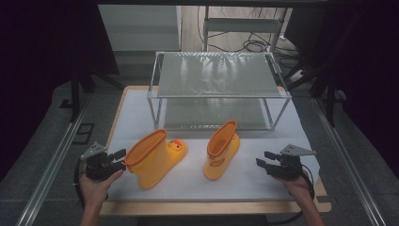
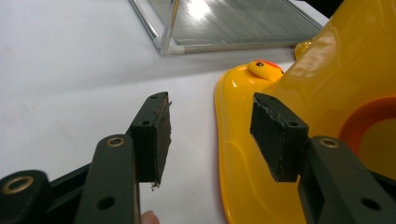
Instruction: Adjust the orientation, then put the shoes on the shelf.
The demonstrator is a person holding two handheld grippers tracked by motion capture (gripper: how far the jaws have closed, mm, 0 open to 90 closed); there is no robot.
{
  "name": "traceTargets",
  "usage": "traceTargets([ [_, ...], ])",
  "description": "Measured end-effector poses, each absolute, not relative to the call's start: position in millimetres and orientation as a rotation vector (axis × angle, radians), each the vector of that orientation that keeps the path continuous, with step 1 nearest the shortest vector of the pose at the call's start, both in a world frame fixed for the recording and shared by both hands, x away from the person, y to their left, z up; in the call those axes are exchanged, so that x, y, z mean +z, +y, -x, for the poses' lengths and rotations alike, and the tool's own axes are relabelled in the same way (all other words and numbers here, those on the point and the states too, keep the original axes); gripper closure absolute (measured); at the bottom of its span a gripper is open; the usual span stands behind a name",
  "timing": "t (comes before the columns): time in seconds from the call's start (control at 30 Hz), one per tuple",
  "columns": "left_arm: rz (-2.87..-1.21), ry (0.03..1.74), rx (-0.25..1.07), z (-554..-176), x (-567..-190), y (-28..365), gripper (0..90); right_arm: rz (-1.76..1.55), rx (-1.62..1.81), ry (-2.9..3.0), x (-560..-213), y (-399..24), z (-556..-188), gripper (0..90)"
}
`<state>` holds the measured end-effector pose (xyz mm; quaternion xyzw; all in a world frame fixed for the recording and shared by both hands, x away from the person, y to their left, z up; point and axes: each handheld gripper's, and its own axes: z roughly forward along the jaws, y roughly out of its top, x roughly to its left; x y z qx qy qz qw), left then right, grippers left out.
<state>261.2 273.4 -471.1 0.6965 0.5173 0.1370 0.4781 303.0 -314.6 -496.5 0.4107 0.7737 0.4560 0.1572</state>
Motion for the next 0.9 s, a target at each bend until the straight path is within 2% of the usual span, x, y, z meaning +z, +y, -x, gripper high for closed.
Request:
traceTargets([
  [0.23, -1.707, 1.257, 0.326, -260.1, -467.7, 273.0, 48.0, -1.231, 1.307, 2.183, -497.5, -317.7, -305.4, 38.8],
  [0.57, -1.679, 1.232, 0.228, -262.3, -450.3, 281.7, 47.9, -1.269, 1.325, 2.157, -497.3, -321.3, -307.1, 41.1],
  [0.9, -1.723, 1.137, 0.163, -269.9, -391.8, 294.2, 46.1, -1.242, 1.282, 2.19, -500.5, -316.3, -309.6, 41.2],
])
